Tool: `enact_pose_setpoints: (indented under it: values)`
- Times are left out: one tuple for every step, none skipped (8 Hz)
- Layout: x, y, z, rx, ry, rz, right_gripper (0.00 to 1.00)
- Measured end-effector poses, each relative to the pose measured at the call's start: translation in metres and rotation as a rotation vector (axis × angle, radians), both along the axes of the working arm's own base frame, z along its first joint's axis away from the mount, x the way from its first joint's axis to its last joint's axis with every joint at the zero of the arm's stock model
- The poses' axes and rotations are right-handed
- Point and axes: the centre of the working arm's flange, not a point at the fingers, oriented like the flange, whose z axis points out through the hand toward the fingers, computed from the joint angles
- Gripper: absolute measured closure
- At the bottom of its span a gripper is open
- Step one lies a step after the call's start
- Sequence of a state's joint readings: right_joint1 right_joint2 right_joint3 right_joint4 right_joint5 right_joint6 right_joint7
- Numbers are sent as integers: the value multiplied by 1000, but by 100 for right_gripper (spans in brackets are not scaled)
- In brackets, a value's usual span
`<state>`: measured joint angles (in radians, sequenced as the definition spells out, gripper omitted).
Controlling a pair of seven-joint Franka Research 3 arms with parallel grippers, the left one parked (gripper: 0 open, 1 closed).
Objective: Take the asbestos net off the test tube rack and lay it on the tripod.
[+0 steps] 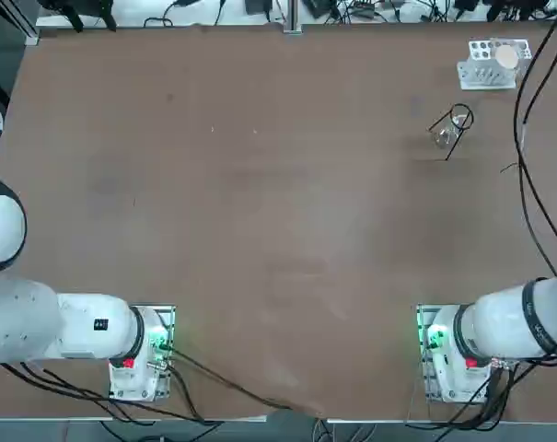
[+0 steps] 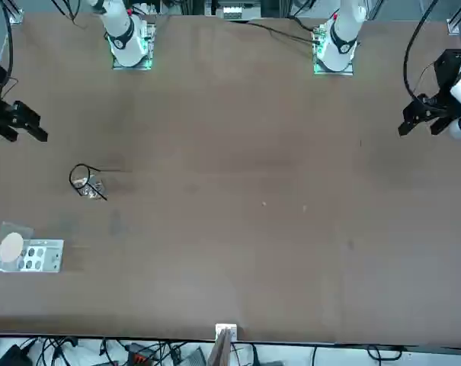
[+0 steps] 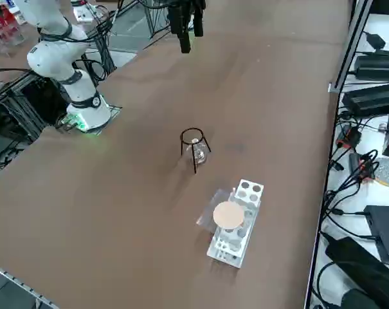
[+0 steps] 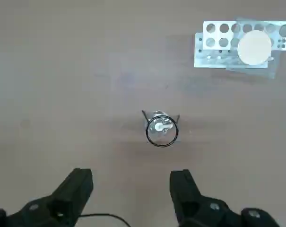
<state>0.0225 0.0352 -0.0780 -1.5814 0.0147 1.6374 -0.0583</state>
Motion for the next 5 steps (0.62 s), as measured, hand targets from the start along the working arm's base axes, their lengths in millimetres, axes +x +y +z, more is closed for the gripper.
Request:
enact_pose_setpoints:
  values:
    - [0, -1, 0, 0, -1, -1, 0]
    - [0, -1, 0, 0, -1, -2, 0]
    - [0, -2, 0, 0, -1, -3, 0]
    - [0, -2, 0, 0, -2, -4, 0]
    - [0, -2, 0, 0, -4, -4, 0]
